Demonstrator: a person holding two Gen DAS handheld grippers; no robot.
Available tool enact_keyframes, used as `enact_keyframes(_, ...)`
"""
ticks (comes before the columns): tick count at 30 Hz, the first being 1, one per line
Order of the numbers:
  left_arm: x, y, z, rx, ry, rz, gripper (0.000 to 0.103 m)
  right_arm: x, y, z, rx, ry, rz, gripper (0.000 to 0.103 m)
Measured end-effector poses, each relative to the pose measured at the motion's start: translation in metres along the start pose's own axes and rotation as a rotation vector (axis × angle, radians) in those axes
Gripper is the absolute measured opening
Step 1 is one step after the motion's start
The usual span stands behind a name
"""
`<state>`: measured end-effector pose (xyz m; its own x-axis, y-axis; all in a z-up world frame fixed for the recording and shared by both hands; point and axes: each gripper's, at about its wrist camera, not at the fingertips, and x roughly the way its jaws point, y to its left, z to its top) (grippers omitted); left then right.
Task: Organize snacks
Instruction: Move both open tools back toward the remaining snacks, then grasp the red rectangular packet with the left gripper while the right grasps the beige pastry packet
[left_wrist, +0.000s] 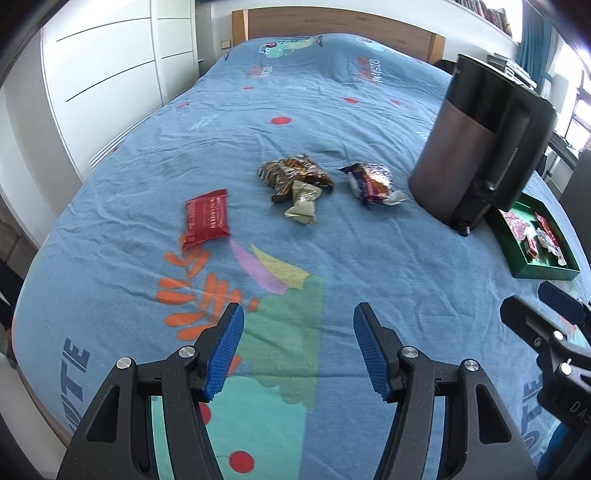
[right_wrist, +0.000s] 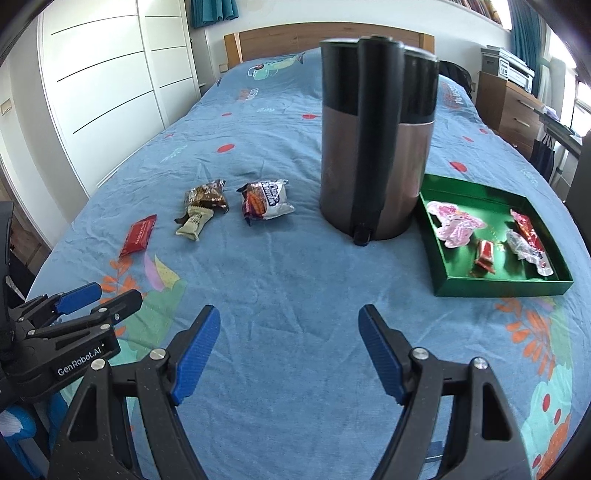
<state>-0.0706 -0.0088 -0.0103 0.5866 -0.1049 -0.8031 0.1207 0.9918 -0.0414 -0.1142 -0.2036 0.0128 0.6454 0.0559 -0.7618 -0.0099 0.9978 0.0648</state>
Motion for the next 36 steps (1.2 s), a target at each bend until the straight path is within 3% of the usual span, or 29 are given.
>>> enact_keyframes(13,0.022,0.03,-0.003,-0.026,0.03,0.04,0.056,0.031,0.023,0.0,-0.01,0.041,0.023,0.103)
enact_keyframes(23,0.035,0.082,0.01,-0.093,0.025,0.107,0.056,0.049,0.042,0.011,-0.022,0.047,0.053,0.103)
enact_keyframes(36,0.051,0.111,0.033,-0.15,0.018,0.088,0.056,0.07,0.055,0.022,-0.028,0.063,0.081,0.103)
